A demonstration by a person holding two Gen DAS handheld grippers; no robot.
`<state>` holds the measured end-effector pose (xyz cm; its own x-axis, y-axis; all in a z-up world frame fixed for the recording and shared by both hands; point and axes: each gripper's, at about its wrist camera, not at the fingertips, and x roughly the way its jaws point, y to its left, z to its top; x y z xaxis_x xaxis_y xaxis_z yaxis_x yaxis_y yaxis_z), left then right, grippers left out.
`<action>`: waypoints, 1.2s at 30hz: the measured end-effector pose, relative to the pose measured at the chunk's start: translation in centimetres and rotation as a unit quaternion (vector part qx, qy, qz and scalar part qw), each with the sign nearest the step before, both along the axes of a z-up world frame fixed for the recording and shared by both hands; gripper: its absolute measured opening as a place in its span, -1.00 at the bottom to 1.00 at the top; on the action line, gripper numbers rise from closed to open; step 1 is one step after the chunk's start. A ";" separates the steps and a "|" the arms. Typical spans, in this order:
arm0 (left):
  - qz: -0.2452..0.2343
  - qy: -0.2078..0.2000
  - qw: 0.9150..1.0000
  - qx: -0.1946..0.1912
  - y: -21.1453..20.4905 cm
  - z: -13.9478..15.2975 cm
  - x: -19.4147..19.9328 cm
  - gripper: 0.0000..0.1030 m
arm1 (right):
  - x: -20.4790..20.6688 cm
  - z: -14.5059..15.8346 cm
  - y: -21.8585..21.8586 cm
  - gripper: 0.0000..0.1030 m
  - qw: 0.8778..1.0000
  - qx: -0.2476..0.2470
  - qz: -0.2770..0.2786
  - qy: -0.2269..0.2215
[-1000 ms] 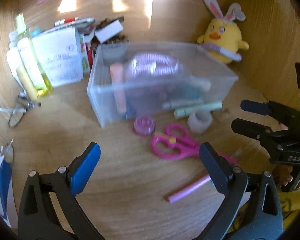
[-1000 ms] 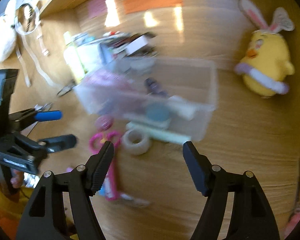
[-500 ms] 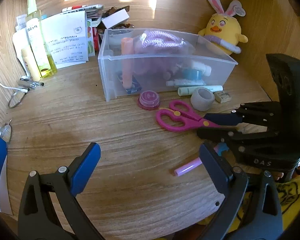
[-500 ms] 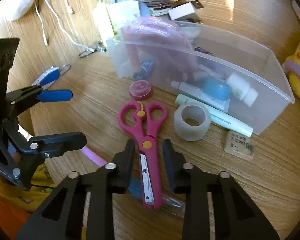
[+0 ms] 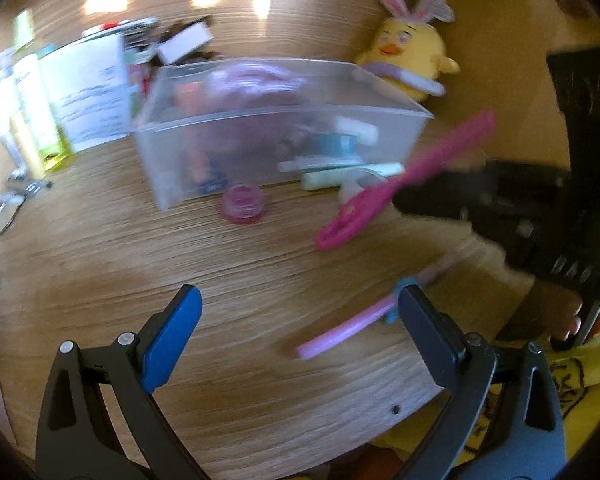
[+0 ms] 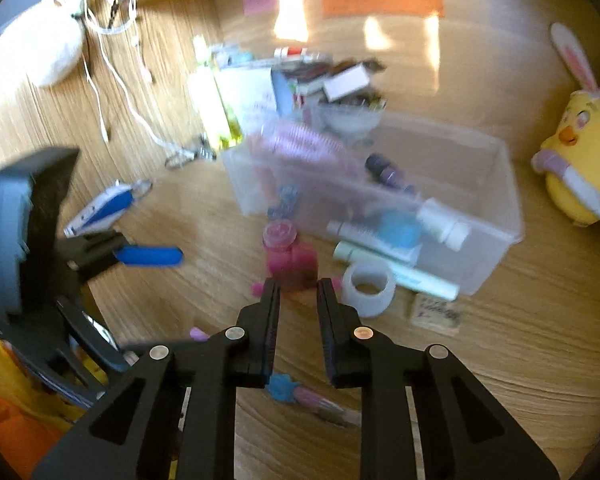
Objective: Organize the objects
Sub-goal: 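Grasp the pink scissors with the right tool while the left tool grasps the pink toothbrush, then carry the scissors and toothbrush over the clear box and release both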
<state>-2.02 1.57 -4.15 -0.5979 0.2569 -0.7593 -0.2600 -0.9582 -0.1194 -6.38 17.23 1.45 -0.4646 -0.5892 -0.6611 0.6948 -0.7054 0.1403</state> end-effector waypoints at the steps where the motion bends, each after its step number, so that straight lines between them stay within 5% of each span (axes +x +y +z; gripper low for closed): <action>1: -0.013 0.001 1.000 -0.003 0.6 0.0 0.0 0.95 | 0.2 0.5 0.4 -0.67 1.000 -0.004 -0.007 0.007; 6: -0.069 0.002 0.997 -0.031 4.0 -0.8 -0.6 0.90 | 0.6 2.3 2.5 -0.67 0.999 -0.024 -0.036 0.027; 9: -0.084 -0.026 0.995 -0.036 5.0 -1.9 -1.4 0.41 | 0.8 3.0 4.0 -0.67 0.997 -0.038 -0.055 0.029; 12: -0.081 -0.011 0.995 -0.051 5.3 -2.0 -1.3 0.25 | 0.9 3.4 5.2 -0.67 0.996 -0.041 -0.069 0.036; 15: -0.074 -0.007 0.996 -0.055 5.0 -1.8 -1.1 -0.37 | 0.8 3.8 6.1 -0.67 0.995 -0.046 -0.081 0.042; 17: -0.072 -0.011 0.996 -0.048 4.7 -1.6 -1.1 -0.60 | 0.7 3.9 6.6 -0.67 0.994 -0.052 -0.088 0.044; 25: -0.052 -0.007 0.997 -0.061 3.7 -1.1 0.2 -0.65 | 0.3 4.3 8.2 -0.67 0.990 -0.064 -0.117 0.050; 36: 0.018 0.055 0.998 -0.005 -0.3 4.2 0.3 -0.65 | -0.6 5.5 9.3 -0.67 0.985 -0.074 -0.138 0.069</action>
<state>-1.73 1.23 0.05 -0.6868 0.2255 -0.6910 -0.2359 -0.9683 -0.0816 -6.93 26.52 7.00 -0.7008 -0.5120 -0.4968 0.4984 -0.8496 0.1726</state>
